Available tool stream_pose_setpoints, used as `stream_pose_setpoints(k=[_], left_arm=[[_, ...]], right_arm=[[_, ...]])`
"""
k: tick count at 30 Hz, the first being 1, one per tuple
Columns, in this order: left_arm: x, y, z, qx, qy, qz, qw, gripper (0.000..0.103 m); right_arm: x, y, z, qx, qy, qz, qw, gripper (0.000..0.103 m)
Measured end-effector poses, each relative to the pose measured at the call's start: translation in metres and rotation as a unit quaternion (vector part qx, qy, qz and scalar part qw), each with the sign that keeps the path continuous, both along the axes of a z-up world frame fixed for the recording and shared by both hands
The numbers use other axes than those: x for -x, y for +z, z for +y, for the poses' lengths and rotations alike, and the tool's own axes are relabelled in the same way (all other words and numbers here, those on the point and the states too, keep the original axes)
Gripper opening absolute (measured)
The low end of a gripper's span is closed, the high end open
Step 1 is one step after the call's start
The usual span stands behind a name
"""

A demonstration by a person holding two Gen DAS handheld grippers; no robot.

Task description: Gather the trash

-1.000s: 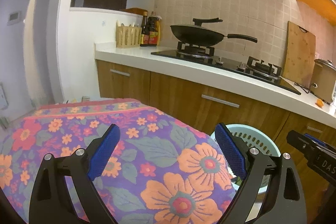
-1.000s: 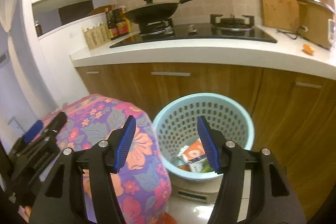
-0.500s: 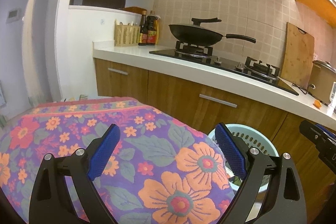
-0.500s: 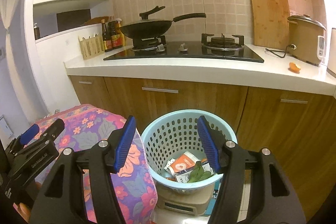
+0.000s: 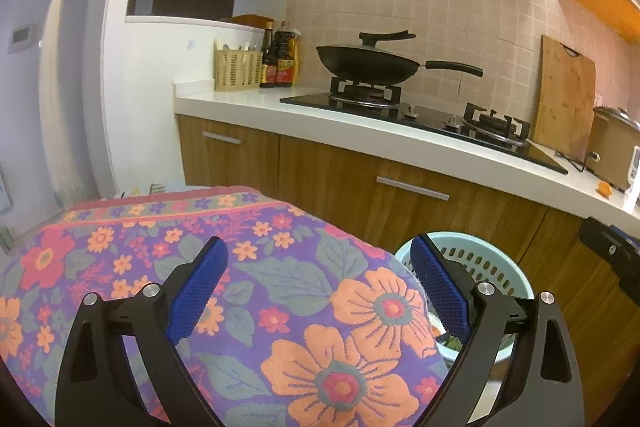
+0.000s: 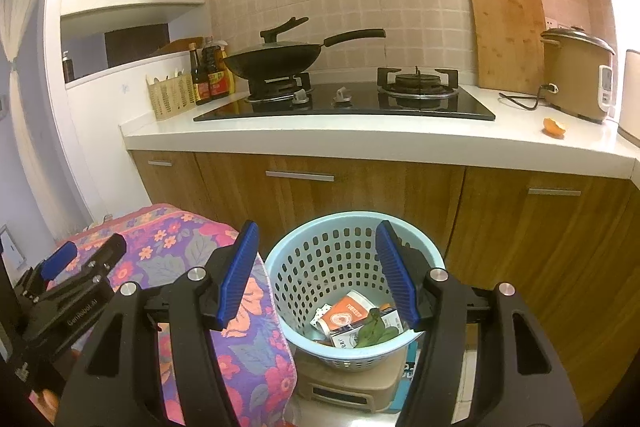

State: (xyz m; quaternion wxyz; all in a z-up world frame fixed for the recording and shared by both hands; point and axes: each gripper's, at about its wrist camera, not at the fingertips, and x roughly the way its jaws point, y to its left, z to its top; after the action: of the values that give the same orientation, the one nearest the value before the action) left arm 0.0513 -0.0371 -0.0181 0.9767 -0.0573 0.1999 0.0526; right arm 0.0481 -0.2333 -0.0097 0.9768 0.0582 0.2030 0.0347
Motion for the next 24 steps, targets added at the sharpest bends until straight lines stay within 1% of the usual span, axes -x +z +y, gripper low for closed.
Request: stream_pose_setpoints(k=[7,20,24], left_arm=[[0.0006,-0.0012,-0.0067,-0.019,-0.001,0.0,0.9998,0.09],[0.0006,-0.0012,-0.0071,-0.021,0.001,0.0,0.9998,0.09],[-0.0003,-0.0015,-0.0084,-0.024,0.0,0.001,0.9997,0.09]], right_arm=[[0.0023,0.0013,-0.0008,-0.003,0.0,-0.004,1.0,0.057],[0.0009,0.0017,-0.0031,-0.011,0.001,-0.002,1.0,0.057],[-0.0007,0.0014,0.0004,-0.006,0.004,-0.003,1.0,0.057]])
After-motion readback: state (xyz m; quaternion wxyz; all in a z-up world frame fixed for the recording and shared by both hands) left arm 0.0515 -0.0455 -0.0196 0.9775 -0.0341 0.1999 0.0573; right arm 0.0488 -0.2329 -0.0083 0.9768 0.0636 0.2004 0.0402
